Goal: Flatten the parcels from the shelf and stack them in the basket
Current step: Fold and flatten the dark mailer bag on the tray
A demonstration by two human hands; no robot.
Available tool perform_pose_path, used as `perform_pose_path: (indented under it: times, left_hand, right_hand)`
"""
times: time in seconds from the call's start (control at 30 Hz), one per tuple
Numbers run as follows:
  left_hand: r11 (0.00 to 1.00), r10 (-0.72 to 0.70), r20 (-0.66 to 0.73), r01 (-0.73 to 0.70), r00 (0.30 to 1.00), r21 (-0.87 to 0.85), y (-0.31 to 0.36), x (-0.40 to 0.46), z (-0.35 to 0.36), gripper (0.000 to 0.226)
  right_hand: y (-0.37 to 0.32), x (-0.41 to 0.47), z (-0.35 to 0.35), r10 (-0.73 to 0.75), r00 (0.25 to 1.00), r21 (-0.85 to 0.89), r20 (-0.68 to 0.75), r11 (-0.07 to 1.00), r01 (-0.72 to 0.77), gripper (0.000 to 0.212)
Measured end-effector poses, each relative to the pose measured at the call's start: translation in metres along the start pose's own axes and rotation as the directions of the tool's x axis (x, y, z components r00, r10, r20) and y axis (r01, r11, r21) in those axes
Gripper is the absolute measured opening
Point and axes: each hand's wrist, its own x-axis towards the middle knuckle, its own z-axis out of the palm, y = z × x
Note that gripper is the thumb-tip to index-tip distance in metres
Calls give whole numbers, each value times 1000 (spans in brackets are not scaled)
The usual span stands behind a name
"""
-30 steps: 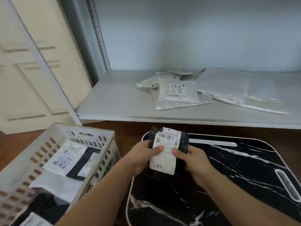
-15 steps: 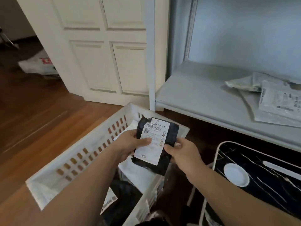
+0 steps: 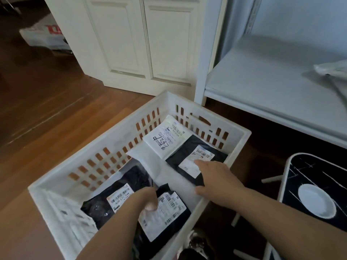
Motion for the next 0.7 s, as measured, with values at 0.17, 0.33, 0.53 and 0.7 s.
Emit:
perform_pose_path:
  times: [0.17,0.33,0.53,0.7]
  left_hand:
    - [989,-77,130,60,989,133,0,1,18,52]
    - [998,-31,-237,41,971,41,9,-5,16,60]
    - [981,163,101,-150,981,-127,31,-16,25,63]
    - [970,144,119,-116,982,-214,32,-29,9,66]
  right_hand:
    - [-10,4,12,-12,999,-12,34,1000,12,72]
    - [-7,-1,9,-45,999,84,-13,995,46,67]
    - [2,-10,6,-53,996,201,-74,977,67,61]
    - [21,-28,-4,29,982,217,-185,976,12,61]
